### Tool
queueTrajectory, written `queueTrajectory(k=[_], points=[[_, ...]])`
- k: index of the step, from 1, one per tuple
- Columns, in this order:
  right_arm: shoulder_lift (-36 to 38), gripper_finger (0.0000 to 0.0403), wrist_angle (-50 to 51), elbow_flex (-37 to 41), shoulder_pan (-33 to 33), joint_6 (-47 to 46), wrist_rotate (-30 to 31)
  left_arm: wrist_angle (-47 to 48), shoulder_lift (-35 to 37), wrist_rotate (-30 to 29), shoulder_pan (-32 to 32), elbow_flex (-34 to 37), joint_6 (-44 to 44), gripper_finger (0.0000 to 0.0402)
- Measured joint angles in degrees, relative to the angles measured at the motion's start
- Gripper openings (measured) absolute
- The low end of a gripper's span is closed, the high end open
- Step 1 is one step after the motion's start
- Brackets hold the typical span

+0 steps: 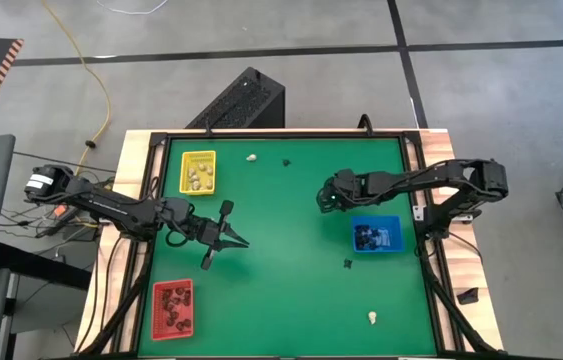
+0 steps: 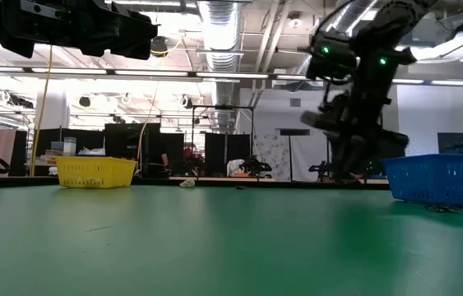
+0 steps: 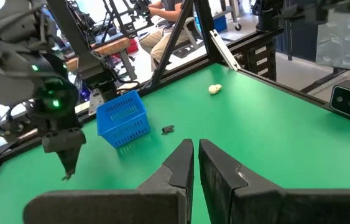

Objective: Sort Halloween decoration
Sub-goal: Put the black spider toy into the blue bin

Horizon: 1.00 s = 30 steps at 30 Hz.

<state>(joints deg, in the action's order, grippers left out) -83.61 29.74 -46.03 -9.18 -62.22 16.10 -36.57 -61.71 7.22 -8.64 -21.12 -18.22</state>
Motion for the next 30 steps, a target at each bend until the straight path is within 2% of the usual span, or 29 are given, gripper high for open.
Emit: queueTrajectory(k=[4, 8, 12, 16, 21, 25, 30], points=[[0.0, 0.0095, 2.3, -4.8, 2.0, 1.7, -3.0, 0.3, 0.0, 0.0, 0.0, 0.0, 0.0, 0.0015], [0.0, 0.0094, 11.5, -11.5, 6.8, 1.2, -5.2, 0.3, 0.0, 0.0, 0.0, 0.0, 0.0, 0.0015], [0.0, 0.0094, 25.7, -19.1, 14.4, -4.6, -4.9, 0.4, 0.0, 0.0, 0.0, 0.0, -0.6, 0.0015], [0.1, 0.0094, 40.7, -23.9, 23.2, -16.0, -2.3, 1.4, 0.0, -0.1, 0.0, 0.0, -1.4, 0.0015], [0.1, 0.0095, 51.5, -22.6, 30.9, -29.7, -3.1, 1.5, 0.0, -0.1, 0.0, 0.0, -1.7, 0.0015], [0.1, 0.012, 51.1, -20.1, 32.2, -30.9, -4.1, 1.1, 0.0, -0.1, 0.0, 0.0, -1.7, 0.0015], [0.0, 0.0188, 52.6, -19.1, 31.4, -29.2, -4.2, 1.0, 0.0, -0.1, 0.0, 0.0, -0.5, 0.0015]])
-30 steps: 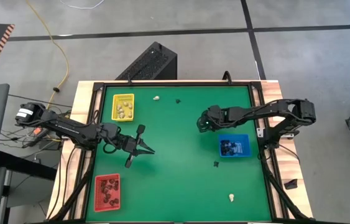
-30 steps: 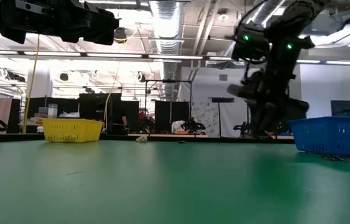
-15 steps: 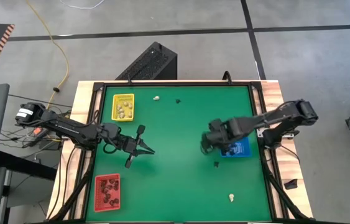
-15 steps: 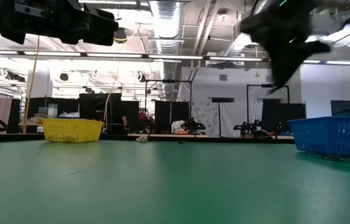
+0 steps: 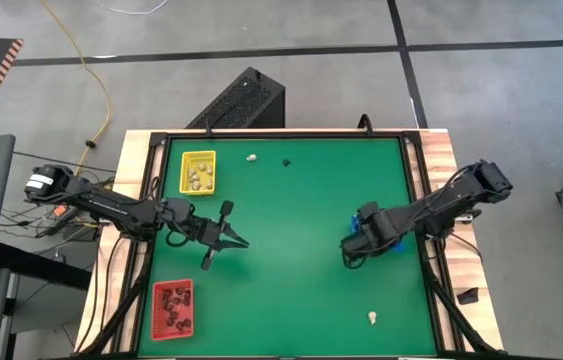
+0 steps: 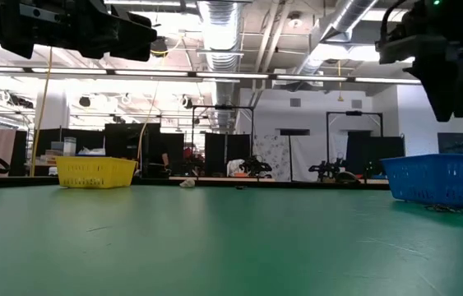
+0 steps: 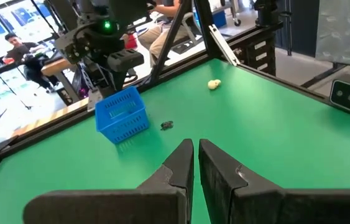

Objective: Sort Halloween decoration
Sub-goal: Put the black spider toy into the blue bin, then put the white skull toy into the yellow bin

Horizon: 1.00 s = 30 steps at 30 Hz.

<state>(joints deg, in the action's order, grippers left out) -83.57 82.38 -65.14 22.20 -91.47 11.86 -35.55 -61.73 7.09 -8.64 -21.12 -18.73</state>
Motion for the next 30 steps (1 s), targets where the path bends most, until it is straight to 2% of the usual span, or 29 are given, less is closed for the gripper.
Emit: queueTrajectory(k=[5, 8, 12, 16, 22, 30], points=[[0.0, 0.0244, -1.6, 0.0, 2.6, 1.4, -1.2, -0.5, 0.0, -1.2, 0.0, 0.0, 2.6, 0.0015], [0.0, 0.0251, -10.3, 0.0, 7.6, 0.0, -5.2, -0.2, 0.0, -1.8, 0.0, 0.0, 4.5, 0.0015], [-1.3, 0.025, -25.2, -0.1, 14.9, -9.2, -6.6, 0.1, 0.0, -1.8, 0.0, 0.0, 4.9, 0.0015], [-5.6, 0.0249, -33.3, -0.1, 20.8, -20.1, -9.1, 0.1, 0.0, -1.8, 0.0, 0.0, 4.7, 0.0015], [-12.2, 0.0249, -35.2, -0.1, 25.4, -32.7, -16.8, 0.1, 0.0, -1.8, 0.0, 0.0, 4.2, 0.0015], [-15.3, 0.0249, -35.7, -0.1, 26.5, -35.6, -17.0, 0.2, 0.0, -1.7, 0.0, 0.0, 4.3, 0.0015]])
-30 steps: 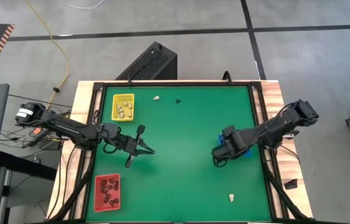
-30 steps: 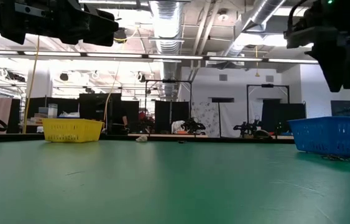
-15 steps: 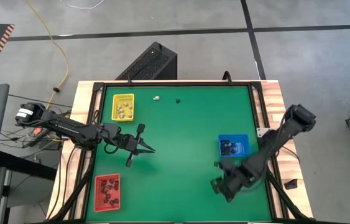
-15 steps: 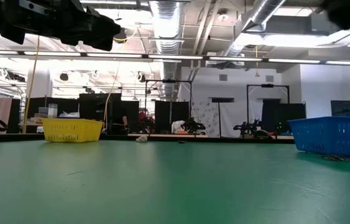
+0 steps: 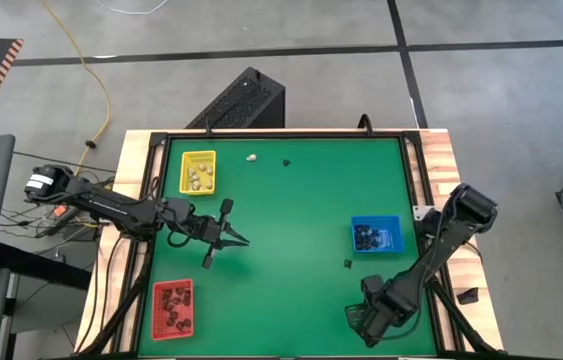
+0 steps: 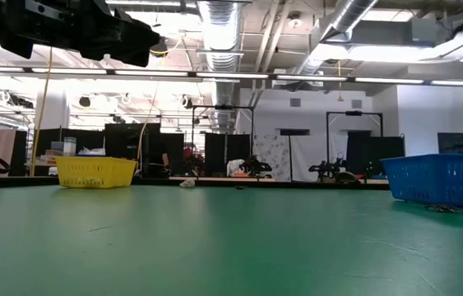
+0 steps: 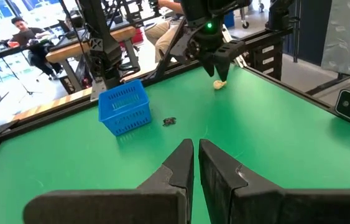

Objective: Sort Halloween decoration
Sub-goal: Put the white skull toy into the yellow bin

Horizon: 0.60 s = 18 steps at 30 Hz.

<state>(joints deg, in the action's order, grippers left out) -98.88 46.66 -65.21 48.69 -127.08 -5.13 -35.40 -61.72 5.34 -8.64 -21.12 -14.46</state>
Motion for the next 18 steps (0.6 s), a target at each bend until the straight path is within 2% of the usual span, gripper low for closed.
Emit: queueTrajectory(k=[10, 13, 18], points=[[-5.3, 0.0241, -2.3, 0.0, -0.8, 1.0, -0.5, 0.2, 0.0, 0.0, 0.0, 0.0, 0.0, 0.0015], [-5.3, 0.0212, -2.3, -0.1, -0.9, 1.1, -1.0, 0.4, 0.0, 0.0, 0.0, 0.0, -0.1, 0.0015], [-5.1, 0.0128, -1.7, -0.1, -0.9, 1.1, -1.0, 0.5, 0.0, 0.0, 0.0, 0.0, -0.1, 0.0015]])
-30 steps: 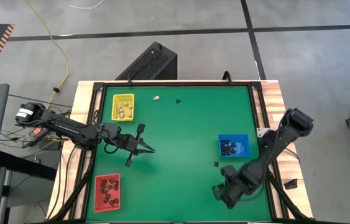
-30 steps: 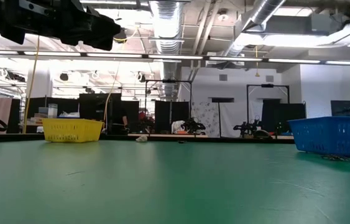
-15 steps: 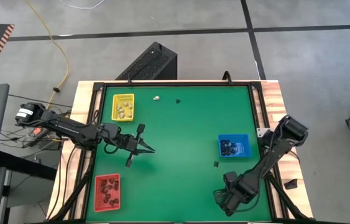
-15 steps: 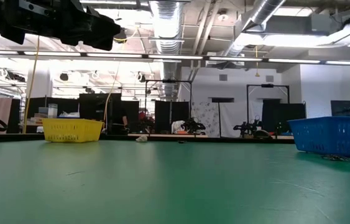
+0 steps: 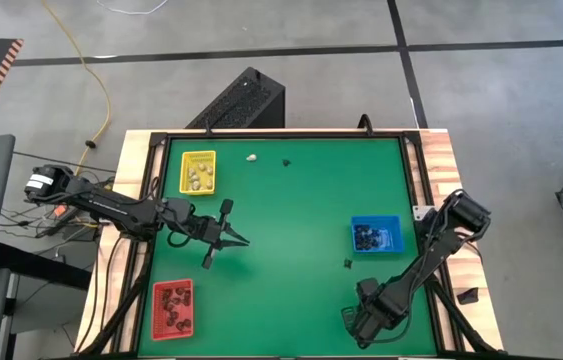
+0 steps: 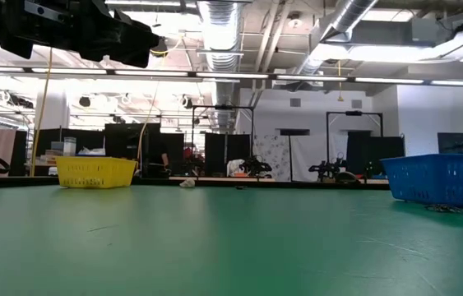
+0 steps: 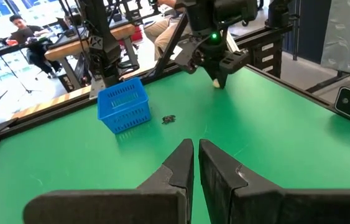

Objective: Sort Halloween decoration
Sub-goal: Put the white skull toy into the yellow bin

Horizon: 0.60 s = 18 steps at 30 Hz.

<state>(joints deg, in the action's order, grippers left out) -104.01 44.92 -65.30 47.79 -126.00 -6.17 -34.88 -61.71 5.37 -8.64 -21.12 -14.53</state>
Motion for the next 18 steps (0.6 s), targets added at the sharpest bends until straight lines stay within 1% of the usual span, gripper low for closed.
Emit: queueTrajectory(k=[3, 6, 9, 12, 15, 18], points=[[0.4, 0.0083, -0.2, -0.2, -0.1, 0.4, 0.0, 0.0, 0.0, 0.0, 0.0, 0.0, 0.0, 0.0015], [0.3, 0.0061, 0.2, -1.6, -0.4, 2.6, 2.2, 0.5, 0.0, 0.0, 0.0, 0.0, 0.0, 0.0015], [0.0, 0.0051, 0.2, -4.1, -1.6, 6.6, 8.2, 1.6, 0.0, 0.0, 0.0, 0.0, 0.0, 0.0015], [0.2, 0.004, -0.4, -7.0, -3.6, 13.0, 15.5, 2.1, 0.0, 0.0, 0.0, 0.0, -0.1, 0.0015], [0.2, 0.0024, -1.7, -8.7, -6.3, 22.0, 22.4, 2.5, 0.0, 0.0, 0.0, 0.0, -0.5, 0.0015], [0.2, 0.0019, -6.6, -9.0, -10.1, 33.5, 27.5, 2.7, 0.0, 0.0, 0.0, 0.0, -0.9, 0.0015]])
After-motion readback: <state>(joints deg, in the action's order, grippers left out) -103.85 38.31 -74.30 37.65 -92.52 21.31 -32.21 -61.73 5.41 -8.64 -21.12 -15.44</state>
